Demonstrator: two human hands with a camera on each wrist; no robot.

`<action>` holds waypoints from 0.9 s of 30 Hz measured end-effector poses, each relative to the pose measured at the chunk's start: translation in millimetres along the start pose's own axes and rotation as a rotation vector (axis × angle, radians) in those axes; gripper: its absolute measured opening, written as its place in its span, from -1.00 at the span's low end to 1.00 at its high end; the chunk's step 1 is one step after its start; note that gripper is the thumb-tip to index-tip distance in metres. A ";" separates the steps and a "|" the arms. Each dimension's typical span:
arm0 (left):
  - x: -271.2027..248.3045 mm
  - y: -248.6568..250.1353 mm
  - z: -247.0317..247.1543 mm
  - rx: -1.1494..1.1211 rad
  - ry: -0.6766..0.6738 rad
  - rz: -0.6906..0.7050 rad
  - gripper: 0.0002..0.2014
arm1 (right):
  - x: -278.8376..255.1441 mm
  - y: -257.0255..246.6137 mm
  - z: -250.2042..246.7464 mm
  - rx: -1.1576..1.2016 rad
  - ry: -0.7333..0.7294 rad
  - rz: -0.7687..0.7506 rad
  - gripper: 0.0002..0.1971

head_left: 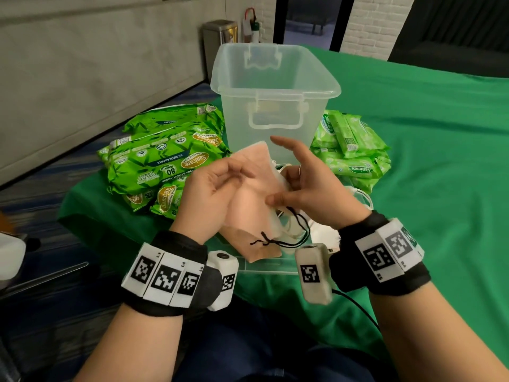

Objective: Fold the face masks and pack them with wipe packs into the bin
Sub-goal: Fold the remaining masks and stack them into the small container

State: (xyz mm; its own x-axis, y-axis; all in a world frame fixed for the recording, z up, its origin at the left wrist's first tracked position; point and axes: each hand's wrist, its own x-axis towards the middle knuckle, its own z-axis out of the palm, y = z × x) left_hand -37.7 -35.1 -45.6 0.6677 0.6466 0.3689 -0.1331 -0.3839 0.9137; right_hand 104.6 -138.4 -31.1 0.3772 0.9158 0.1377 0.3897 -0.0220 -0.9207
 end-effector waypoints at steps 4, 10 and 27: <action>-1.1 -1.9 -10.0 0.006 0.089 -0.070 -0.65 | 0.2 5.9 5.4 0.044 0.009 0.031 -0.20; -8.2 -6.1 -36.4 0.054 0.193 -0.107 -0.70 | 14.7 19.1 7.5 -0.390 0.095 0.122 -0.62; -8.6 -11.6 -50.5 0.222 0.232 -0.125 -0.69 | 38.7 14.1 64.5 -1.178 -0.610 0.128 -0.80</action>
State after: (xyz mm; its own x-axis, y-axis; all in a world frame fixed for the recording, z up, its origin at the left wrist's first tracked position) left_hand -78.9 -2.9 -50.8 0.4814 0.8205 0.3084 0.1187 -0.4097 0.9045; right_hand 70.6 -77.4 -62.3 0.1517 0.9063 -0.3945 0.9856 -0.1690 -0.0092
